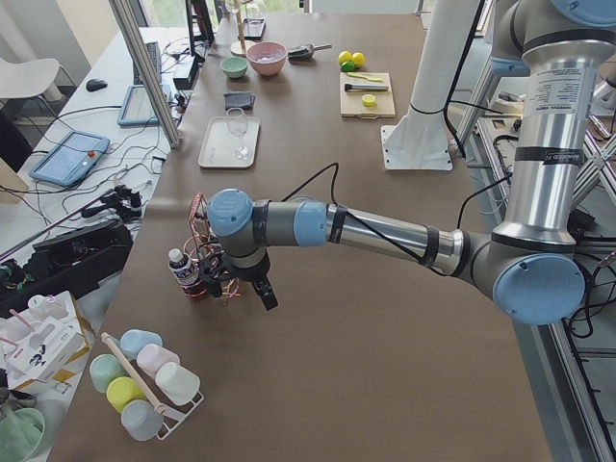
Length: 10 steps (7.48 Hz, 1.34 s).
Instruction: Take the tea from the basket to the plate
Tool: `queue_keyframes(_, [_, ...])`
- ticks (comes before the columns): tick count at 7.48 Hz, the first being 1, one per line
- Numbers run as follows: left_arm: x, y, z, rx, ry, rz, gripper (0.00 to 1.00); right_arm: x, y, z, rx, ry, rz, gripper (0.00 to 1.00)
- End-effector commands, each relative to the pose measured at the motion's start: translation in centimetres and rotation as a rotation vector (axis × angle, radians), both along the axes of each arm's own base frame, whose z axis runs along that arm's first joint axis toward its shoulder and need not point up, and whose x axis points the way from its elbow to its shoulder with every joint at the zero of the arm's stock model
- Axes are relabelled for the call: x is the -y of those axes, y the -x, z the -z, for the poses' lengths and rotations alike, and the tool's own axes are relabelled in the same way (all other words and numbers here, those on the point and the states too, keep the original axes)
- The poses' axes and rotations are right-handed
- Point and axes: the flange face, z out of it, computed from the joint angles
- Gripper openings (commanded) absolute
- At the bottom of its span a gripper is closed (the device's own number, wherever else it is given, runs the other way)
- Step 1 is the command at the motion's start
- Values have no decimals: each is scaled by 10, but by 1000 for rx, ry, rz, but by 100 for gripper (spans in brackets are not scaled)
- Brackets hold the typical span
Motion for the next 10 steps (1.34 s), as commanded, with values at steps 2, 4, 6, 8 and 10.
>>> queue_keyframes(2, [15, 15, 122, -38, 328, 433, 98, 3, 1, 5, -2, 0, -5, 100])
queue_keyframes(4, [14, 19, 131, -45, 408, 505, 99, 6, 4, 10, -1, -10, -1, 100])
queue_keyframes(6, [21, 20, 138, -47, 454, 537, 99, 9, 9, 19, 2, -21, 5, 100])
queue_keyframes(8, [53, 20, 141, -43, 507, 575, 99, 5, 13, 45, 11, -47, 5, 100])
queue_keyframes(10, [69, 17, 147, -42, 547, 607, 99, 0, 35, 79, 27, -84, 43, 100])
